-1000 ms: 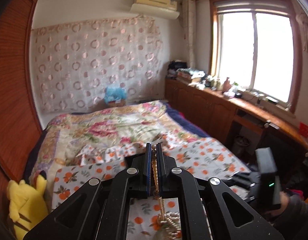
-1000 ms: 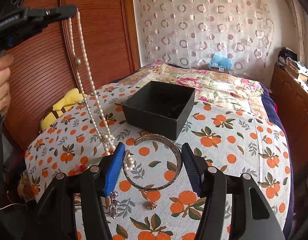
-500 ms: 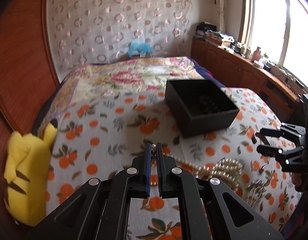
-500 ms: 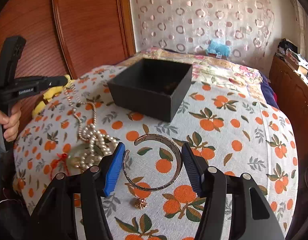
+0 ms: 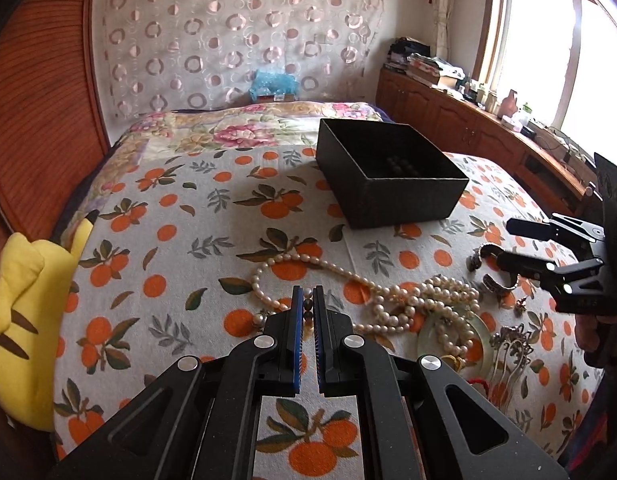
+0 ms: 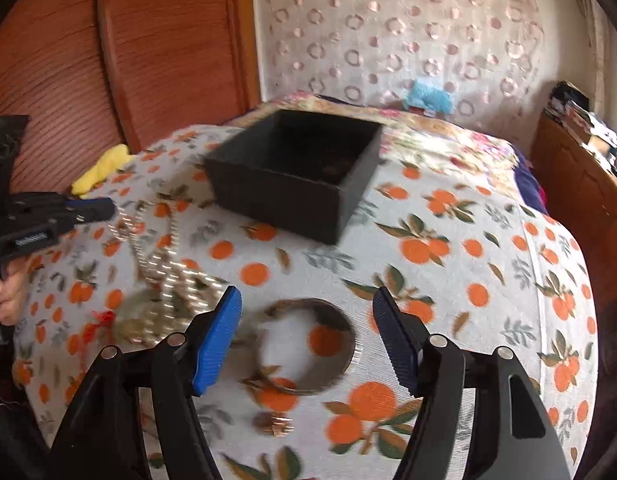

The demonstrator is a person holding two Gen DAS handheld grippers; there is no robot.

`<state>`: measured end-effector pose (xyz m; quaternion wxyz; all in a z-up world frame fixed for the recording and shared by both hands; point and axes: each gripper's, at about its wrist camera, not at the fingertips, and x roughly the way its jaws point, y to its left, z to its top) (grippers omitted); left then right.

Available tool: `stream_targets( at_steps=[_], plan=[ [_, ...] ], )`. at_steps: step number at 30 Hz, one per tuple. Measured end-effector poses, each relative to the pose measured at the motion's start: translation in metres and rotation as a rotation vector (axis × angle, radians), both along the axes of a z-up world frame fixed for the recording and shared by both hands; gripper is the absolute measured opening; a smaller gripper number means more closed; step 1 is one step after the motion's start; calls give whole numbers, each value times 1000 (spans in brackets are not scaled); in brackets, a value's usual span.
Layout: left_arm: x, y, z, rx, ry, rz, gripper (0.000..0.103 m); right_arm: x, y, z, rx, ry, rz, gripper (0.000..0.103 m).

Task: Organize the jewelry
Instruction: 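Grasp a second pearl necklace with the right tool while the left tool holds the first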

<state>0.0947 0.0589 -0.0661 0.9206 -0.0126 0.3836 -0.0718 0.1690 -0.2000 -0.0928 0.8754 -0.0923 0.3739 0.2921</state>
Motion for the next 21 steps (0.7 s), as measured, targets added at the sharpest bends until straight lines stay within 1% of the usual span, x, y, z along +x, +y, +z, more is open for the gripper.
stream_targets(
  at_steps=[1, 2, 3, 4, 6, 9, 12, 17, 19, 21],
  plan=[
    [0, 0, 1, -3, 0, -1, 4, -2, 3, 1, 6, 2, 17, 68],
    [-1, -1, 1, -7, -1, -2, 4, -4, 11, 2, 5, 6, 44, 60],
    [-1, -1, 2, -9, -1, -2, 4, -6, 18, 1, 0, 12, 65, 55],
    [-2, -1, 1, -10, -2, -3, 4, -8, 23, 0, -3, 19, 81, 53],
    [-2, -2, 1, -14, 1, -4, 4, -11, 38, -5, -10, 43, 123, 45],
    [-2, -3, 0, -18, 3, -6, 4, -14, 56, -11, -28, 64, 158, 40],
    [-2, -2, -1, -22, 5, -7, 4, -10, 65, -18, -50, 87, 157, 37],
    [-4, -1, -3, -28, 7, -4, 4, 5, 61, -20, 2, 158, 139, 37],
    [-4, 0, -3, -29, 7, -3, 4, 7, 60, -21, 4, 176, 137, 25],
    [-5, 1, -4, -31, 8, -1, 4, 7, 57, -21, 5, 188, 136, 23]
  ],
)
